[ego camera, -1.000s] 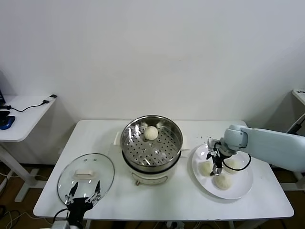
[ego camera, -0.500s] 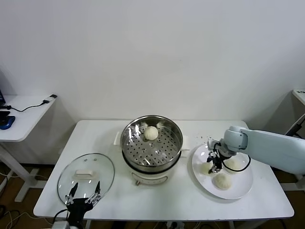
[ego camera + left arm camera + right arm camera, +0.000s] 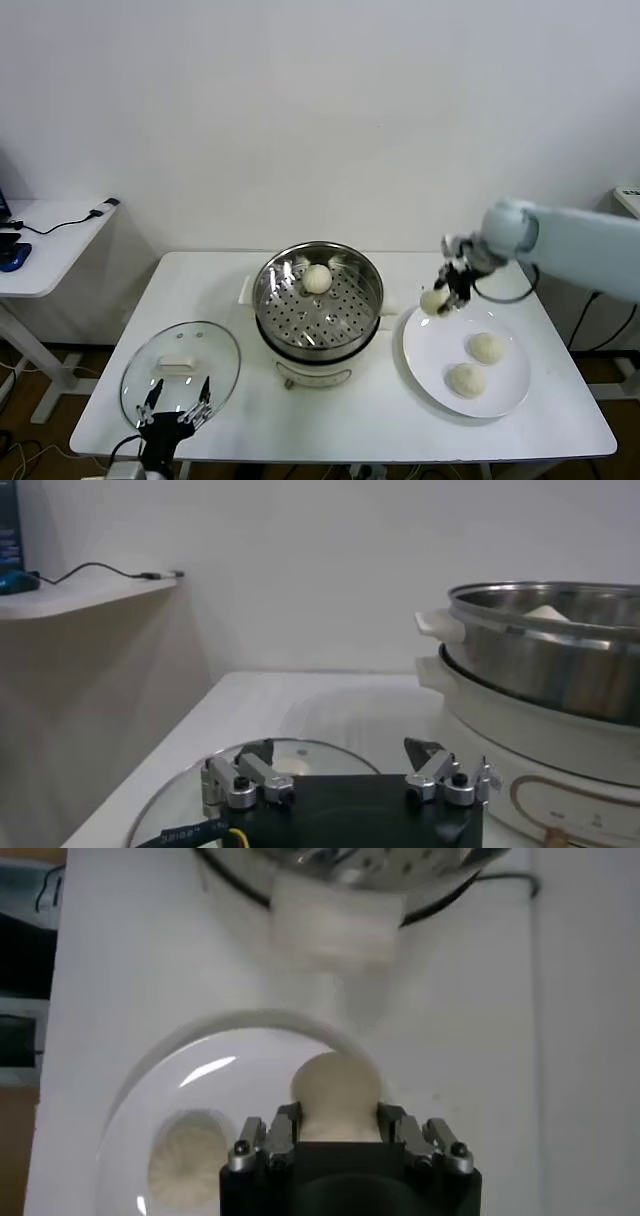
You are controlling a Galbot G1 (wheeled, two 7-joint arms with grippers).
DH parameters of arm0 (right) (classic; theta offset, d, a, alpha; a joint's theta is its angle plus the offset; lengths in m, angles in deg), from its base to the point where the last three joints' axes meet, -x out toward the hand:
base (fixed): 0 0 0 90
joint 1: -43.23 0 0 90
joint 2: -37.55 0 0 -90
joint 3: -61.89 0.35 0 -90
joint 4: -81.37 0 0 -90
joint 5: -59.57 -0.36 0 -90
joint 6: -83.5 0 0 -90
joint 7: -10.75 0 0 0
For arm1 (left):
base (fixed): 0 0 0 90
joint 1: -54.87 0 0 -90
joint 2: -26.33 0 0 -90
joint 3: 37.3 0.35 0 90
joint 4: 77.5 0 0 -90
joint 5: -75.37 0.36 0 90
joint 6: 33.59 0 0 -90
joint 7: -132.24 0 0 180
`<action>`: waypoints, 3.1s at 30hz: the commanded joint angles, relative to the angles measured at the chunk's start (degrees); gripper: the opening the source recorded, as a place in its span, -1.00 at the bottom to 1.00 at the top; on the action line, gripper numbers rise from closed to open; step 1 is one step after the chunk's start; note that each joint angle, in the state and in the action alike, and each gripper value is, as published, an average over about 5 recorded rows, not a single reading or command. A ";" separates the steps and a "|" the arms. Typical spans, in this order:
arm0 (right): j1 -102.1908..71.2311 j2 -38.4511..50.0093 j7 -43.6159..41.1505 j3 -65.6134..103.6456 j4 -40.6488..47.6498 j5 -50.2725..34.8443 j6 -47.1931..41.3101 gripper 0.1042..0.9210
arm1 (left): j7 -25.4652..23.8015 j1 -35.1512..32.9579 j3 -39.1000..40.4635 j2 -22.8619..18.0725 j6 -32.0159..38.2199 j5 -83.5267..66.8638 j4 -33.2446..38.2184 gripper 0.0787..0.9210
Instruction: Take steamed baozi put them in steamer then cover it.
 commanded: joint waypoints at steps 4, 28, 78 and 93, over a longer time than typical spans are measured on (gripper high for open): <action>22.30 -12.07 0.57 -3.39 -4.63 -20.97 -2.84 0.03 | -0.06 0.33 0.66 -0.06 -0.09 0.00 0.22 0.77; -8.98 -35.70 16.78 5.59 7.92 -20.71 -13.28 0.03 | -0.10 0.94 0.75 0.29 -0.01 -0.81 -0.07 0.77; 20.51 9.50 -7.72 -22.68 -13.53 3.18 5.48 0.76 | -0.16 0.96 0.31 0.42 0.04 -0.60 -0.49 0.77; -9.43 17.19 1.33 -8.63 -12.45 13.43 -1.83 0.76 | -0.17 0.81 0.10 0.10 -0.08 -0.61 -0.49 0.77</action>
